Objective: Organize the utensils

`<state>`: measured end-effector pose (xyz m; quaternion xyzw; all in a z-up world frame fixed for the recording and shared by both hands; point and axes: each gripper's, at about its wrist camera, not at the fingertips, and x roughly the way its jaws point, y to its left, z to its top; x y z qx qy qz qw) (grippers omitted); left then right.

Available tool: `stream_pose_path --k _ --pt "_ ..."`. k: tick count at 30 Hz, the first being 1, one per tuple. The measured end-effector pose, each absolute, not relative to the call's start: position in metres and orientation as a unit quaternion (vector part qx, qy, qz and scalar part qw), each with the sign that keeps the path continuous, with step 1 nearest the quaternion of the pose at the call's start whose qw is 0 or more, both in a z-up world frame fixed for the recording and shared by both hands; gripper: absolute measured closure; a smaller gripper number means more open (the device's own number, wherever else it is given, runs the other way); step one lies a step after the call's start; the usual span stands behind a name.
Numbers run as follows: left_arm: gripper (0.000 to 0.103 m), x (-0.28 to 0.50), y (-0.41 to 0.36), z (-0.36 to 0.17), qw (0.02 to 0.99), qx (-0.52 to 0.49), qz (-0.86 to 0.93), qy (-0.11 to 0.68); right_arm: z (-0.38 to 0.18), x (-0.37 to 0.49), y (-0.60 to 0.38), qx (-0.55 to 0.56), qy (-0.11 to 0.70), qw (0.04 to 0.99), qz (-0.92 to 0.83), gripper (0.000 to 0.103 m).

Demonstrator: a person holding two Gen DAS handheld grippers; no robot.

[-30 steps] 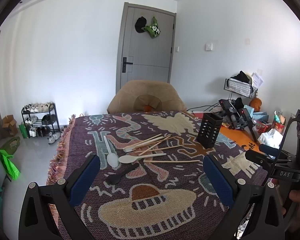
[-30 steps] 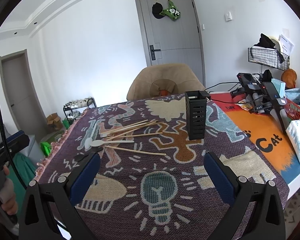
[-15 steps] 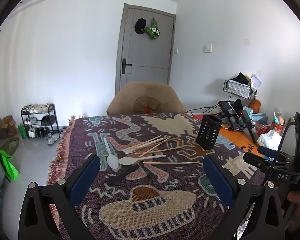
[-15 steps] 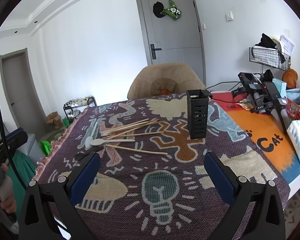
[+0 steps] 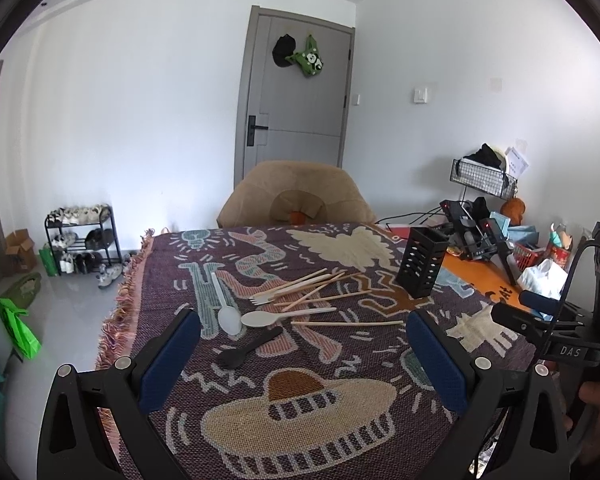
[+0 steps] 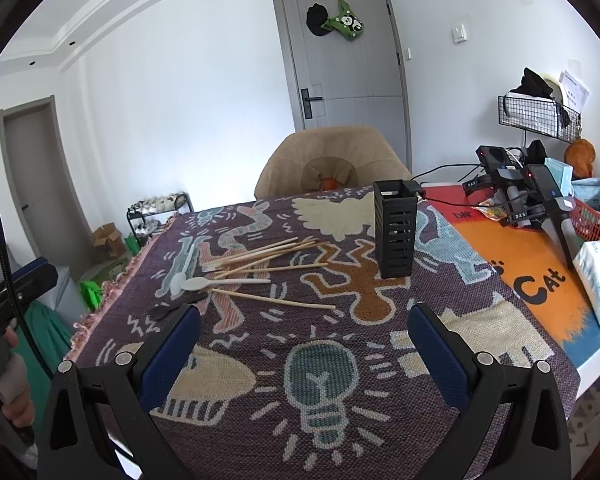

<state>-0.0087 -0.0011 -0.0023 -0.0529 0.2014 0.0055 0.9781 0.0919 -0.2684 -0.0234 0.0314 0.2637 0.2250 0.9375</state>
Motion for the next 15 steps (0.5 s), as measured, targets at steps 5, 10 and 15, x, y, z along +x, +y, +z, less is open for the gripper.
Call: stream_pose_path --k 5,10,15 --pt "0.001 -0.0086 -0.0005 -0.002 0.978 -0.052 0.006 0.202 -0.0233 0.0914 -0.2677 0.031 0.263 0.938 0.225 0.0" --pt "0.001 -0.0087 0.0001 -0.0009 0.978 -0.053 0.005 0.201 -0.0222 0.0906 -0.2684 0.032 0.26 0.938 0.225 0.0" --pt "0.001 -0.0097 -0.0003 0.001 0.979 -0.051 0.005 0.199 -0.0215 0.0905 -0.2704 0.034 0.259 0.939 0.224 0.0"
